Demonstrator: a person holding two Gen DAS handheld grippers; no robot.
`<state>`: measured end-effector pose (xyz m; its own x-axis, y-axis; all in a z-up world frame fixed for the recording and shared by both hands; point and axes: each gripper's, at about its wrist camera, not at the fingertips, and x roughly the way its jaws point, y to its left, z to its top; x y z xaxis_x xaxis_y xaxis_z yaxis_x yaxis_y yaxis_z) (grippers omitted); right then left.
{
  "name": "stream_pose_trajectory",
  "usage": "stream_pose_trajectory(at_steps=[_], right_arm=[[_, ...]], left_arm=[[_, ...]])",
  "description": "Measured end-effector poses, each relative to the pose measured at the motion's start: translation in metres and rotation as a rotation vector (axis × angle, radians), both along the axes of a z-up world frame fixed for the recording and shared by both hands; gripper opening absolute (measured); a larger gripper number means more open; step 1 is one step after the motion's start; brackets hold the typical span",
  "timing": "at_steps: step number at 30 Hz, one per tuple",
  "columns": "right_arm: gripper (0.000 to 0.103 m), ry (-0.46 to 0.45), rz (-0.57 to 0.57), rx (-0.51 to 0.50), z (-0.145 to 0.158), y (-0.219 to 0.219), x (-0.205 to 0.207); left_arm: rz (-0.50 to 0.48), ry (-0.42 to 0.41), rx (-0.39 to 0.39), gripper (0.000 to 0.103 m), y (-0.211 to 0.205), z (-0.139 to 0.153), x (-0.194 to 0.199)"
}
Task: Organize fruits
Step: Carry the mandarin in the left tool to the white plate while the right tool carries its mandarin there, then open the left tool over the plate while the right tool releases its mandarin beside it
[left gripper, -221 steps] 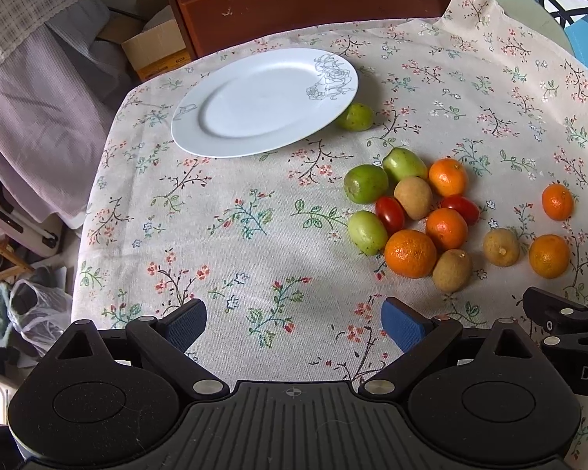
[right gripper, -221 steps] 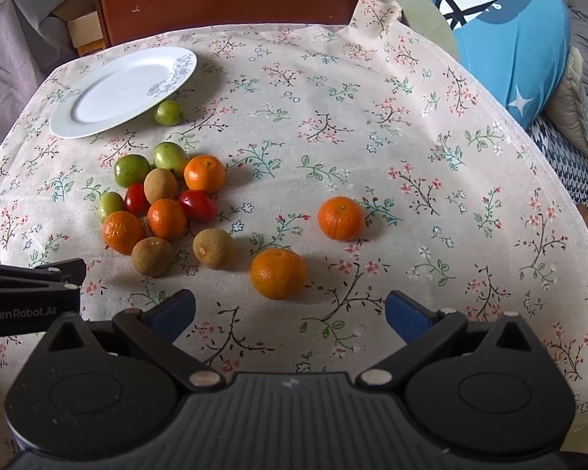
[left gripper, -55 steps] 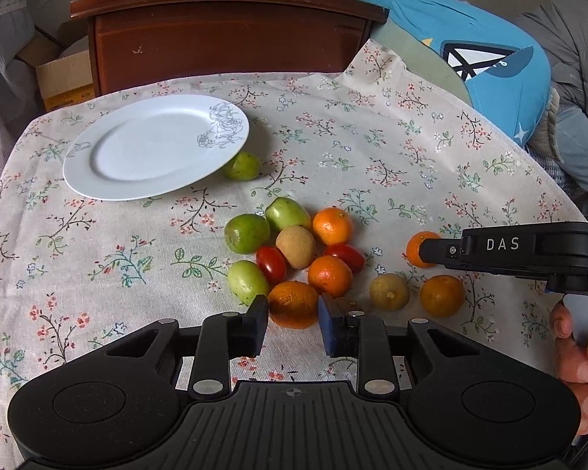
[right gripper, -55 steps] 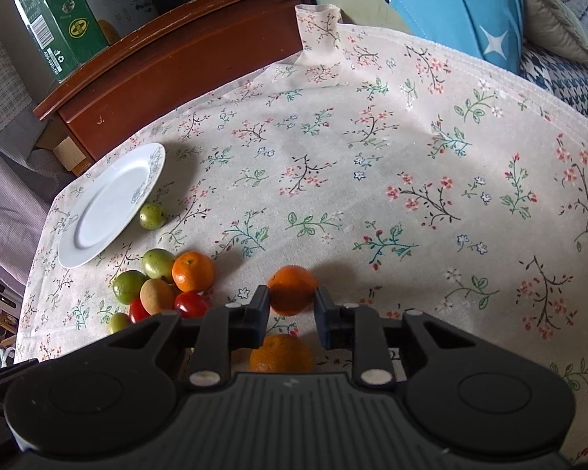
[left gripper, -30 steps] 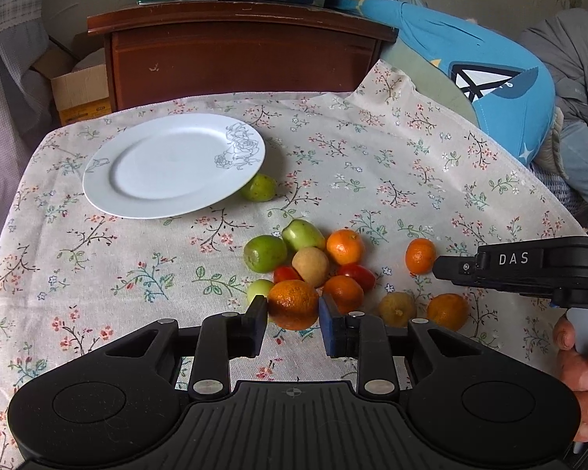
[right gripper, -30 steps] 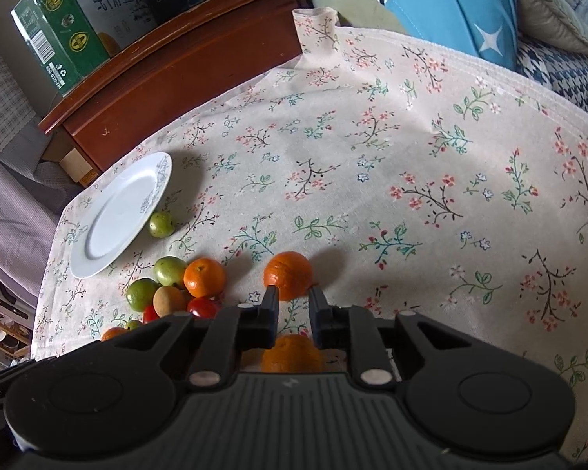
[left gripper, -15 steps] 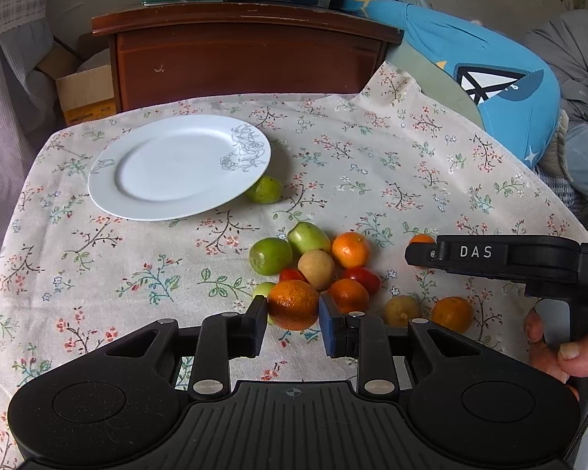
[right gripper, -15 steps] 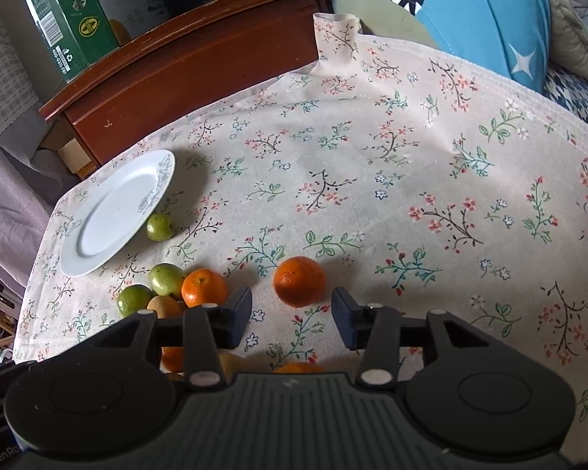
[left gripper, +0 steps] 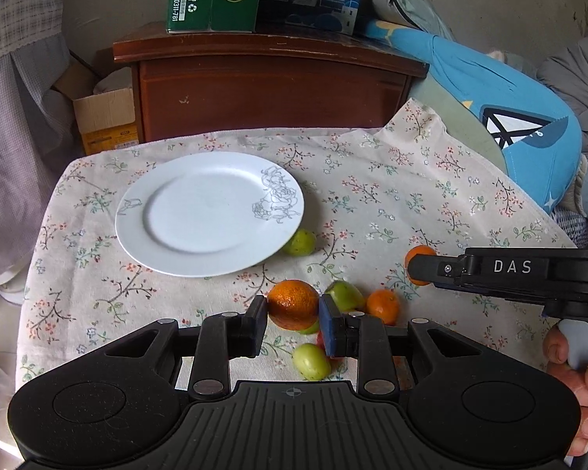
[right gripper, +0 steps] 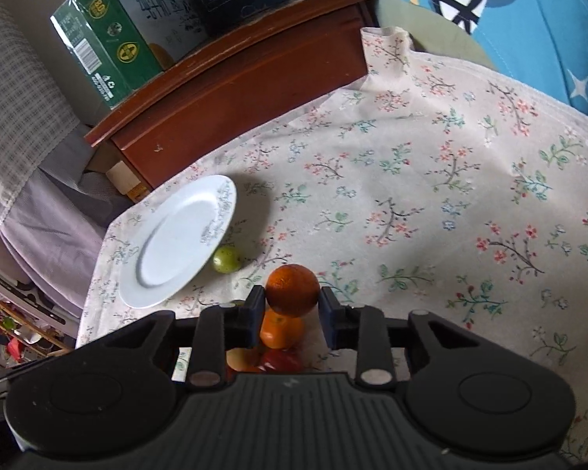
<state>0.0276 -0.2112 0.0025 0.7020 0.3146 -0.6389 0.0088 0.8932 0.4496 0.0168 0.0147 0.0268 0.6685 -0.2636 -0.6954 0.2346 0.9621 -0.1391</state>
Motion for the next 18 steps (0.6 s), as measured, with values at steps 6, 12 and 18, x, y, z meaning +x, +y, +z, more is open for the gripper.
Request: stream_pose_trajectory(at_steps=[6, 12, 18], right_arm=[[0.030, -0.032, 0.113, 0.019, 0.013, 0.028, 0.032], [0.030, -0.018, 0.169, -0.010, 0.004, 0.046, 0.060], [0.030, 0.007, 0.195, -0.001, -0.010, 0.053, 0.082]], left_arm=[[0.022, -0.022, 0.035, 0.027, 0.014, 0.007, 0.030], [0.044, 0.002, 0.054, 0.027, 0.025, 0.000, 0.058], [0.054, 0.026, 0.078, 0.027, 0.032, -0.013, 0.077]])
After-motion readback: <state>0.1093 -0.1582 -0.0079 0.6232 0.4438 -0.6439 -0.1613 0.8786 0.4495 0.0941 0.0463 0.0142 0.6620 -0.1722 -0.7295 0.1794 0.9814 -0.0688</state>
